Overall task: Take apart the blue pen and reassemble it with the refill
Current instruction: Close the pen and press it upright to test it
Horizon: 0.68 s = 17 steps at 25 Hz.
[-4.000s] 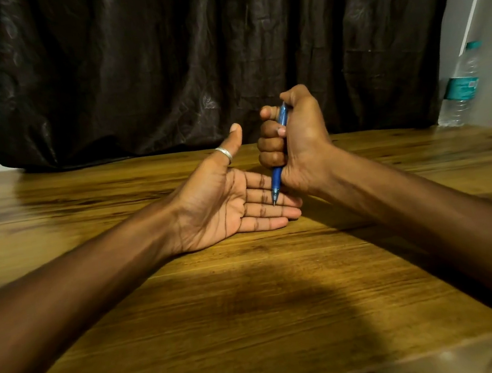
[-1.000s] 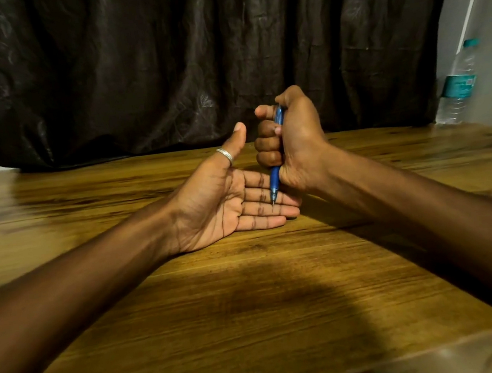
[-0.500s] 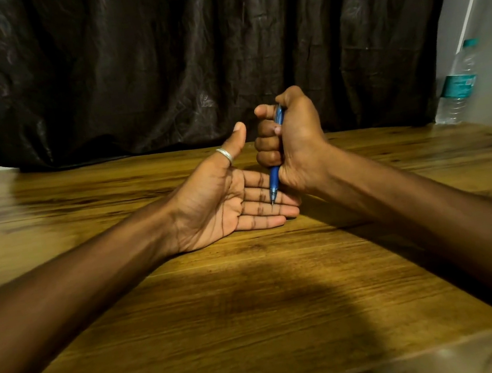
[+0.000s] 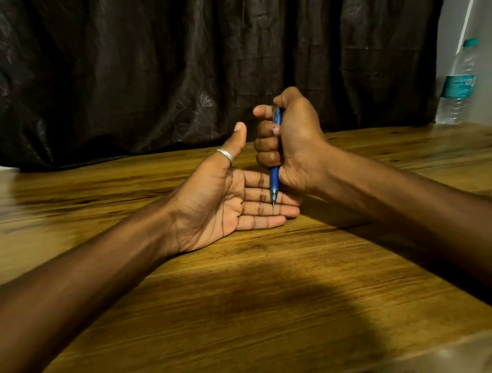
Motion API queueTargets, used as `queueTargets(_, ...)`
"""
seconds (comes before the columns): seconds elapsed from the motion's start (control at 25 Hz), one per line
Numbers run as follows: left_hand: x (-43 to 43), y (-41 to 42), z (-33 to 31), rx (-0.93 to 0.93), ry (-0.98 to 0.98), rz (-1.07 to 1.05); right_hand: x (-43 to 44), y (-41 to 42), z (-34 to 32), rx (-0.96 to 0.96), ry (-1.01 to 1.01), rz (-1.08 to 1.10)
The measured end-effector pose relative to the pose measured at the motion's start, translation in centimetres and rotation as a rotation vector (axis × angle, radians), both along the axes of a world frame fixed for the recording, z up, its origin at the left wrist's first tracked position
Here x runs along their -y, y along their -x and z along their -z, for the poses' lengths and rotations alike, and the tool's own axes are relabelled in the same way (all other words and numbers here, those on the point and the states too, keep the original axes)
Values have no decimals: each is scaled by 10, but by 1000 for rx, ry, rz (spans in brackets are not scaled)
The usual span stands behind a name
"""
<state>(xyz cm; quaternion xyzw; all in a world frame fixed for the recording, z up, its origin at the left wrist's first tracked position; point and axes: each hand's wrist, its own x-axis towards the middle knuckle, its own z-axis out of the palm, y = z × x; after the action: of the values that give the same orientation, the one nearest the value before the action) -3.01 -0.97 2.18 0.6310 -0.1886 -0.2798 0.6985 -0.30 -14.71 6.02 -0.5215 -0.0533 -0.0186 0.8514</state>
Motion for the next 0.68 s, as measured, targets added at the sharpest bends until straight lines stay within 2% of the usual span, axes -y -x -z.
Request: queueTargets(0.68, 1, 1, -1, -2, -4, -11, 0, 5, -1, 6, 27, 14)
